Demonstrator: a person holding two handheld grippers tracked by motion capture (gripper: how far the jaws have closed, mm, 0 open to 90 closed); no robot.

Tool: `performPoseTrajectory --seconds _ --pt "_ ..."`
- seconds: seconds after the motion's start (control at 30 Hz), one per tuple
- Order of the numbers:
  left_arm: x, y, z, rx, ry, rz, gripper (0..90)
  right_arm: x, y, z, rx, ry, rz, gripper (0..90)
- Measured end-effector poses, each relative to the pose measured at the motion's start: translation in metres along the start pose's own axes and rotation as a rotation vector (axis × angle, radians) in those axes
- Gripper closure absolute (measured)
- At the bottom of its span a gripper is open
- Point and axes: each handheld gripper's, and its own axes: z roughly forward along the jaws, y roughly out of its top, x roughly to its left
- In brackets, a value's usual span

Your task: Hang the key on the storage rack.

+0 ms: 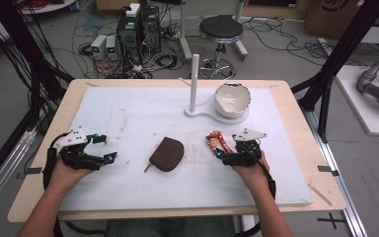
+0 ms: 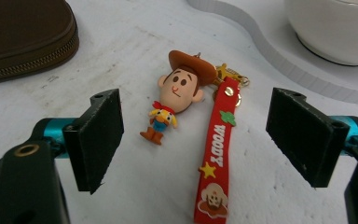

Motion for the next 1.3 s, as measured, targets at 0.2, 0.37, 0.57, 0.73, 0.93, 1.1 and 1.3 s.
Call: performPoseTrajectory --seconds 0.2,0.37,0.57,0.73,0.93,1.1,1.3 --pt "-0.001 -0.002 -0.003 0.005 0.005 -0.002 18.1 0.006 0.006 0.018 0.025 0.006 0.002 19.0" --pt "-0.002 -0.004 -0.011 0.000 0.016 0.000 18.1 0.010 0.012 0.035 0.059 0.012 -0.002 19.0" --pt "-0.003 -0.008 -0.018 0.003 0.026 -0.003 18.1 0.013 0.012 0.047 0.104 0.011 -0.019 19.1" --pt "-0.003 -0.009 -0.023 0.000 0.037 -0.002 18.1 0.014 0.011 0.051 0.121 0.017 -0.016 19.3" --pt "-0.003 -0.011 -0.024 0.006 0.040 -0.003 18.1 0.018 0.013 0.056 0.134 0.036 -0.032 26.6" --pt "-0.004 -0.011 -0.024 0.008 0.040 0.000 18.1 0.016 0.013 0.057 0.137 0.044 -0.018 26.8" --pt "-0.005 -0.011 -0.022 0.013 0.035 0.005 18.1 0.014 0.012 0.058 0.137 0.065 0.002 31.9"
